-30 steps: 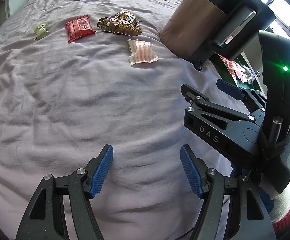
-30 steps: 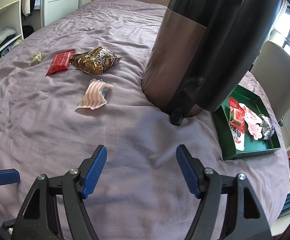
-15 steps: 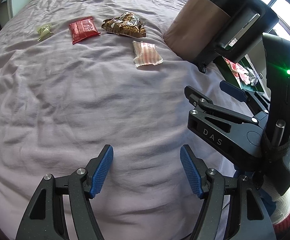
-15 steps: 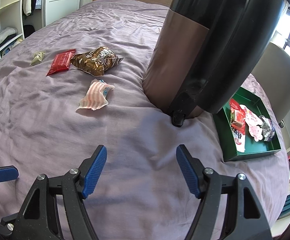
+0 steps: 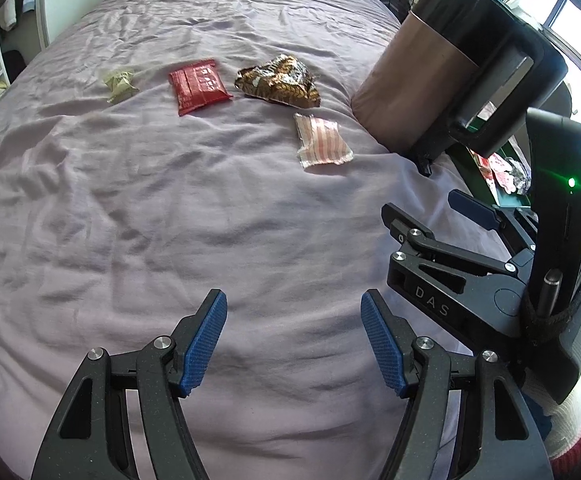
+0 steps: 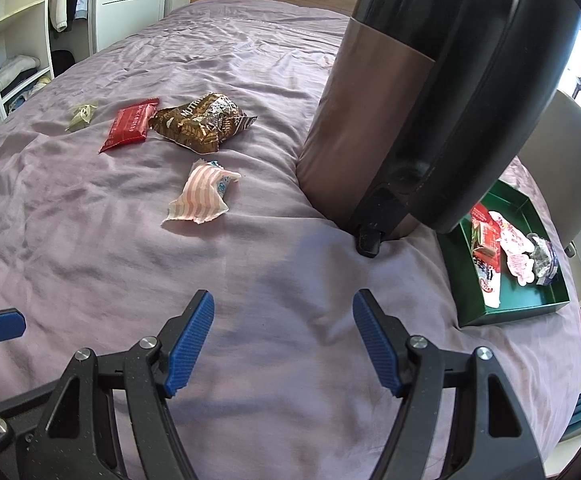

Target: Organize snacks

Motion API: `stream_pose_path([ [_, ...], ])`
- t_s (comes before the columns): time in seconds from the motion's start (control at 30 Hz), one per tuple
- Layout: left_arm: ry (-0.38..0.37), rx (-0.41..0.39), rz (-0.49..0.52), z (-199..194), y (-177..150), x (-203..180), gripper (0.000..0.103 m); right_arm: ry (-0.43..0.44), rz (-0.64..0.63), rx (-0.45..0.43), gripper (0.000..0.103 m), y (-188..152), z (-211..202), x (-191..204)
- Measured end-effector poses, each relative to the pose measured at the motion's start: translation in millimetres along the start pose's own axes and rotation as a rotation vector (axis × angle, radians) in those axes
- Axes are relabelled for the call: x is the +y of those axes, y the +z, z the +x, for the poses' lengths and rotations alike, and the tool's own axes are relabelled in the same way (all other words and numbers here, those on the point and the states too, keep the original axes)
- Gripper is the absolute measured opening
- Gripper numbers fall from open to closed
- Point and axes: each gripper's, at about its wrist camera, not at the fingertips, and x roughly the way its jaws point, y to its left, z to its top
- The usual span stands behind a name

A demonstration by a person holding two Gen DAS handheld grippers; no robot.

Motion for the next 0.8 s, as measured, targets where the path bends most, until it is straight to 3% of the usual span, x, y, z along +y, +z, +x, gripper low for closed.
stream_pose_path([
  [0.4, 0.175, -0.103, -0.156, -1, 35, 51, 0.064, 0.106, -0.005, -0.022, 0.103, 23, 13, 14],
  [0.8, 0.190, -0.158, -0.251, 27, 125, 79, 0.064, 0.173, 0.050, -0.055, 0.103, 49, 29, 11],
])
